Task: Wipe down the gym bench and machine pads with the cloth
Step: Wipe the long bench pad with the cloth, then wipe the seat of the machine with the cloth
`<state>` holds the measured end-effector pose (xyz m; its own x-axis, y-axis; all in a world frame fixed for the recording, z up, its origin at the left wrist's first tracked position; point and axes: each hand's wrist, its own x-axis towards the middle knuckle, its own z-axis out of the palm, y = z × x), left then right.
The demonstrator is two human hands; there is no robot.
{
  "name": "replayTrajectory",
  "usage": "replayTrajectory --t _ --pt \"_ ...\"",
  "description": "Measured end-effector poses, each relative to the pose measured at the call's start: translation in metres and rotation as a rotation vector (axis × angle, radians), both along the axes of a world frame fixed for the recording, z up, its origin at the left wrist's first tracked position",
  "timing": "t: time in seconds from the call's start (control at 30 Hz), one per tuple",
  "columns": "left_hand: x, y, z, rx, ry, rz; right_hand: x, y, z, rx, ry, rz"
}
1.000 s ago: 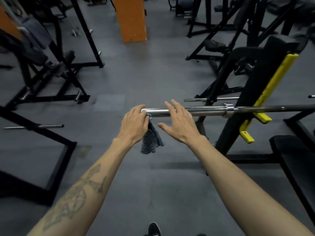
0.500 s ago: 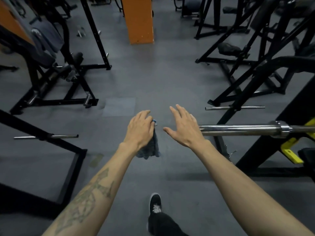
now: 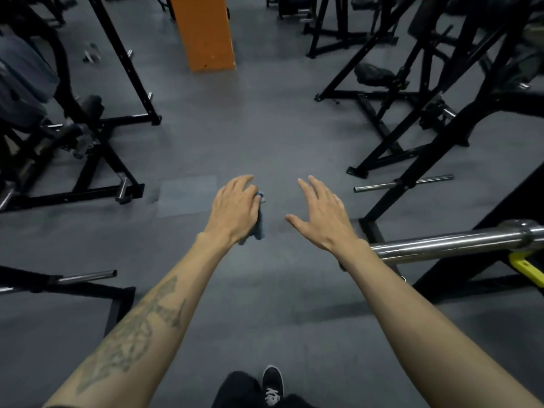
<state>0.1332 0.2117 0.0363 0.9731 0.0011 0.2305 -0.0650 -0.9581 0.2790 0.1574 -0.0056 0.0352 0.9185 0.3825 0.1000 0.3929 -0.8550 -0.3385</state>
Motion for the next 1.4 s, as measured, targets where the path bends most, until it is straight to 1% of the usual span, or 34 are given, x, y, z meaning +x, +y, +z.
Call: replayTrajectory --t 0.1,0.37,0.5,0.63,0.73,0.83,0.97,1.07,1.13,1.23,1.4 --pt "0.024 -0.001 0.004 -0.009 -0.011 -0.037 0.019 0.001 0.003 -0.005 -0.01 -0.04" --pt "0.096 0.003 -0.004 0.049 -0.013 -0.13 0.076 0.004 -0.001 0.001 0.005 -0.126" --pt "0.147 0.002 -0.006 0.04 -0.032 -0.183 0.122 0.004 -0.006 -0.005 0.013 -0.182" --pt "0.217 0.004 -0.009 0.027 -0.045 -0.223 0.181 0.009 -0.013 -0.016 0.026 -0.241" --pt "0.286 0.006 -0.019 0.031 -0.037 -0.269 0.237 0.01 -0.019 -0.023 0.036 -0.289" --pt "0.374 0.007 -0.032 0.014 -0.018 -0.309 0.309 0.01 -0.028 -0.05 0.064 -0.342" --pt "0.512 0.008 -0.05 0.011 0.0 -0.385 0.43 0.017 -0.044 -0.076 0.065 -0.404" --pt "0.615 0.015 -0.055 0.02 0.013 -0.432 0.527 0.028 -0.045 -0.053 0.064 -0.469" --pt "0.677 0.022 -0.052 0.031 0.024 -0.477 0.584 0.036 -0.037 -0.029 0.058 -0.516" --pt "0.759 0.028 -0.041 0.064 -0.01 -0.548 0.657 0.044 -0.022 -0.031 0.033 -0.535" --pt "0.866 0.022 -0.006 0.027 -0.062 -0.569 0.761 0.038 0.001 -0.059 0.015 -0.571"
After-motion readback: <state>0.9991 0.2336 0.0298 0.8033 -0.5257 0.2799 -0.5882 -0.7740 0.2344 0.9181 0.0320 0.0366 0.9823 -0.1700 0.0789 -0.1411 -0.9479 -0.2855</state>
